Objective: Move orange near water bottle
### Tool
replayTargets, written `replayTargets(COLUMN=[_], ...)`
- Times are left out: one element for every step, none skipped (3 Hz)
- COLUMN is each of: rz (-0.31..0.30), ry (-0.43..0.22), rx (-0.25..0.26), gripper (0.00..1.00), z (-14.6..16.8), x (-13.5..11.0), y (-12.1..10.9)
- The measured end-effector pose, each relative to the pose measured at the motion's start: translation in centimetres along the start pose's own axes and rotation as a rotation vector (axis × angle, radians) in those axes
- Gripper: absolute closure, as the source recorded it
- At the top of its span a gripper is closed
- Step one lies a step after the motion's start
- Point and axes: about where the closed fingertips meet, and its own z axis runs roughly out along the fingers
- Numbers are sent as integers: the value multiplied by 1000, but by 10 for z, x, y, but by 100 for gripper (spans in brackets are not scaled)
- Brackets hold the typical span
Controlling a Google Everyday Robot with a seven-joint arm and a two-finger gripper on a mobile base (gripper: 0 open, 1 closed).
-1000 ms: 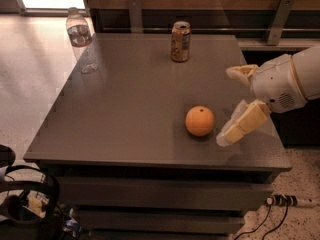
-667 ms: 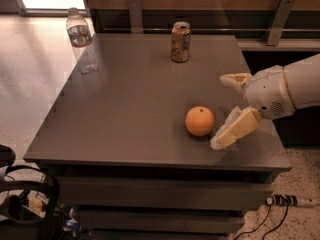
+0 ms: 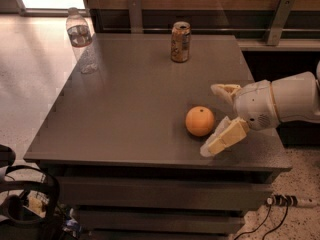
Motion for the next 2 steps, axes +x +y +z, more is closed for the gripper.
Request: replayTargets(rz=[8, 22], ry=[-20, -25], rx=[-16, -28], gripper=[9, 40], z=[20, 38], x=[1, 4], y=[1, -1])
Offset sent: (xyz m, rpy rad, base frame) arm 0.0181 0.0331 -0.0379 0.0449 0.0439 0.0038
